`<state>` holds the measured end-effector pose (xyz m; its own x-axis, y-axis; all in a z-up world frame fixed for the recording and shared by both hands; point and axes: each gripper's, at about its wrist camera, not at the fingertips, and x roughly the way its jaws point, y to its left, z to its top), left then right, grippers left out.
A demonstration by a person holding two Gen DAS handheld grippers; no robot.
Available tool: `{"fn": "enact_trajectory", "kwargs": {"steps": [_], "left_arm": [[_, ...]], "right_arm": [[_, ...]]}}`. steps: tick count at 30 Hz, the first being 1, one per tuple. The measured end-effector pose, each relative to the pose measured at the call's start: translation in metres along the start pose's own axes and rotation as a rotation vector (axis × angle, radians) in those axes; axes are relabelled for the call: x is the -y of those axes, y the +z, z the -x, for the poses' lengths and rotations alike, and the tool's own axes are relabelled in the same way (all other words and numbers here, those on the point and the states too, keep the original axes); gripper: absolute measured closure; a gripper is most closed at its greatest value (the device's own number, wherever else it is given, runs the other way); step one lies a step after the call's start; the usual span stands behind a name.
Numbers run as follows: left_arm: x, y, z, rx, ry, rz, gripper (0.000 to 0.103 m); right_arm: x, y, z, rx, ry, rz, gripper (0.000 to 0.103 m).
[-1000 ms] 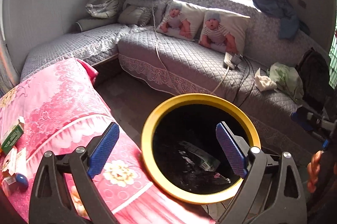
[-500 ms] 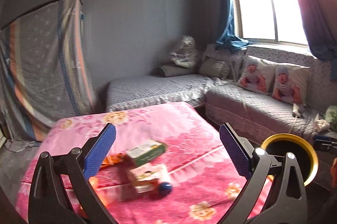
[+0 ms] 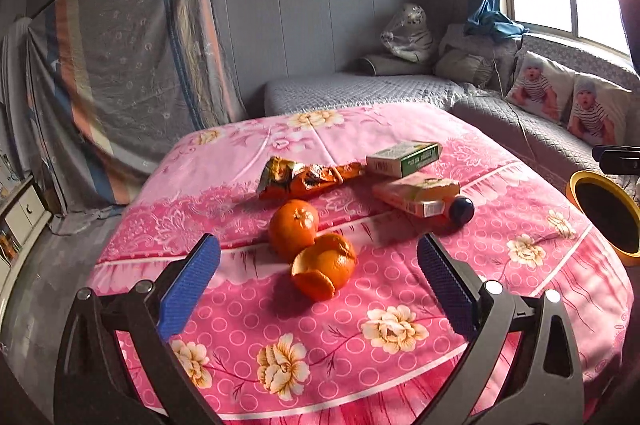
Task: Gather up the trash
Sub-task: 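Return both tools to the bed and grasp the orange peel with the left tool, then grasp the white children's snack box with the right tool while the left tool holds the peel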
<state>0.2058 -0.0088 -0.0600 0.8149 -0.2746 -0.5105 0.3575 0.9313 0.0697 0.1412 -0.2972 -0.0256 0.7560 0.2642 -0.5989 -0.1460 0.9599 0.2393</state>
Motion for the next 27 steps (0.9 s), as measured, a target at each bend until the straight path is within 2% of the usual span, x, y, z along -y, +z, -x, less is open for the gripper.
{"fn": "enact_trajectory", "kwargs": {"steps": [4, 10, 12, 14, 18, 22, 26, 27], "left_arm": [[-0.015, -0.011, -0.019, -0.061, -0.033, 0.051, 0.009], [-0.016, -0.015, -0.044, -0.123, -0.074, 0.059, 0.011], [-0.019, -0.015, -0.057, -0.165, -0.092, 0.083, 0.02], [-0.024, -0.015, -0.071, -0.212, -0.112, 0.124, 0.023], [-0.034, -0.018, -0.095, -0.288, -0.1, 0.182, 0.029], [-0.033, -0.018, -0.106, -0.322, -0.123, 0.203, 0.031], [-0.021, -0.017, -0.11, -0.328, -0.146, 0.18, 0.058], [-0.021, -0.015, -0.11, -0.323, -0.135, 0.177, 0.06]], "right_arm": [[-0.012, 0.002, -0.013, -0.027, 0.017, 0.008, 0.018], [-0.016, 0.001, -0.02, -0.048, 0.022, 0.019, 0.018], [-0.016, 0.002, -0.022, -0.048, 0.026, 0.016, 0.018], [-0.015, 0.002, -0.023, -0.048, 0.03, 0.015, 0.018], [-0.015, 0.001, -0.024, -0.05, 0.041, 0.011, 0.018], [-0.015, -0.001, -0.024, -0.052, 0.048, 0.011, 0.018], [-0.019, 0.004, -0.029, -0.061, 0.063, 0.014, 0.018], [-0.021, 0.005, -0.031, -0.065, 0.072, 0.018, 0.018]]}}
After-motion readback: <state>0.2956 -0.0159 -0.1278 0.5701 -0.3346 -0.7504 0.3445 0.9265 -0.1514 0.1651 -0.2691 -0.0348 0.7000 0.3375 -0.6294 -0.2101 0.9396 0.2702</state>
